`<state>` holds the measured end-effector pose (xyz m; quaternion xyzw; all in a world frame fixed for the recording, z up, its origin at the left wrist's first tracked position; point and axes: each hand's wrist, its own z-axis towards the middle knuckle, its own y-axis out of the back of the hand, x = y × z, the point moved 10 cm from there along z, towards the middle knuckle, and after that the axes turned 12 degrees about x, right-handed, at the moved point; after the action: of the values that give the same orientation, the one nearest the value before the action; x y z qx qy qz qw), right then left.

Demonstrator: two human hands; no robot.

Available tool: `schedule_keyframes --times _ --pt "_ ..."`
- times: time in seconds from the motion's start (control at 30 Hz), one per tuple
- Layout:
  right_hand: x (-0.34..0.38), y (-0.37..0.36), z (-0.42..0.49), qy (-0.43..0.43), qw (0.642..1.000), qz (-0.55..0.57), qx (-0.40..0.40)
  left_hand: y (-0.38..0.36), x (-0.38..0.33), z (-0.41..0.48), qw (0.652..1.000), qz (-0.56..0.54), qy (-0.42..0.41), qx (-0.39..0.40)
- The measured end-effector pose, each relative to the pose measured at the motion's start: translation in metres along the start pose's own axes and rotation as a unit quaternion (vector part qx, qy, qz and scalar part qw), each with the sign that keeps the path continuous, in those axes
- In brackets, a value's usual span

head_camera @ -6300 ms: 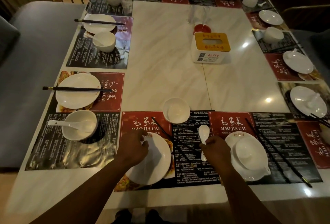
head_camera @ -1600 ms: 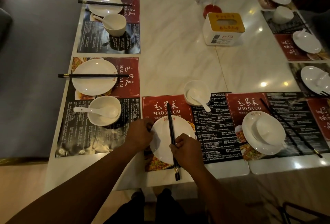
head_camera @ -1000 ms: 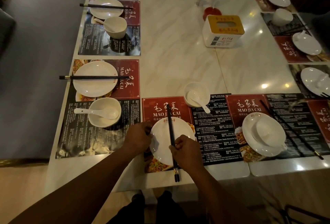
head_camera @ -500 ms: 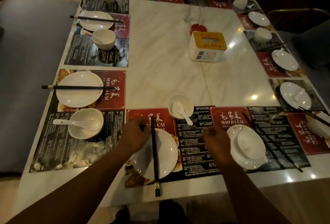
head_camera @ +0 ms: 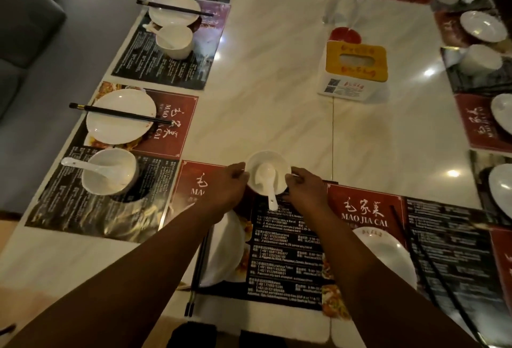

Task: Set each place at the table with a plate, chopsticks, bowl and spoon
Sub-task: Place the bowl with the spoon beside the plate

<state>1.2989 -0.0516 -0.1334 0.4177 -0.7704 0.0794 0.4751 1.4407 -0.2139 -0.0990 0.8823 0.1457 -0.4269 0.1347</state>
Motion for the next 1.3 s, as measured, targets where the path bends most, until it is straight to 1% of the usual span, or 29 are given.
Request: schedule_keyframes --times 0.1,0.23,0.43,0.57,0.73,0.9,1.1,1.23,1.3 --pt "0.001 0.003 -0.002 0.003 1.000 -0.020 -0.001 -0.003 0.004 0.000 1.000 -0.017 0.011 -0.007" --pt "-0.009 0.011 -0.019 -0.005 1.000 -0.025 0.006 -0.006 0.015 -0.011 1.000 -0.005 -0.005 -0.003" --pt "-0.032 0.023 -0.062 -0.012 0.997 -0.071 -0.008 -0.029 0.033 -0.040 0.998 0.031 -0.012 0.060" --pt "-0.048 0.022 -0.085 -0.025 0.996 -0.077 -0.021 -0.042 0.043 -0.056 0.994 0.055 -0.020 0.096" --pt "-0.057 0.017 -0.099 -0.032 0.997 -0.068 -0.022 -0.050 0.052 -0.065 0.990 0.066 -0.022 0.120" --pt "-0.055 0.019 -0.107 -0.024 0.996 -0.080 -0.034 -0.053 0.053 -0.070 0.988 0.093 -0.027 0.117" --pt "-0.052 0.017 -0.112 -0.032 0.996 -0.073 -0.043 -0.053 0.056 -0.071 0.990 0.075 -0.017 0.114" --pt "-0.061 0.017 -0.115 -0.068 0.994 -0.061 -0.053 -0.054 0.057 -0.070 0.992 0.057 -0.017 0.114" --pt "-0.063 0.015 -0.121 -0.089 0.993 -0.062 -0.043 -0.052 0.056 -0.070 0.993 0.050 -0.022 0.104"
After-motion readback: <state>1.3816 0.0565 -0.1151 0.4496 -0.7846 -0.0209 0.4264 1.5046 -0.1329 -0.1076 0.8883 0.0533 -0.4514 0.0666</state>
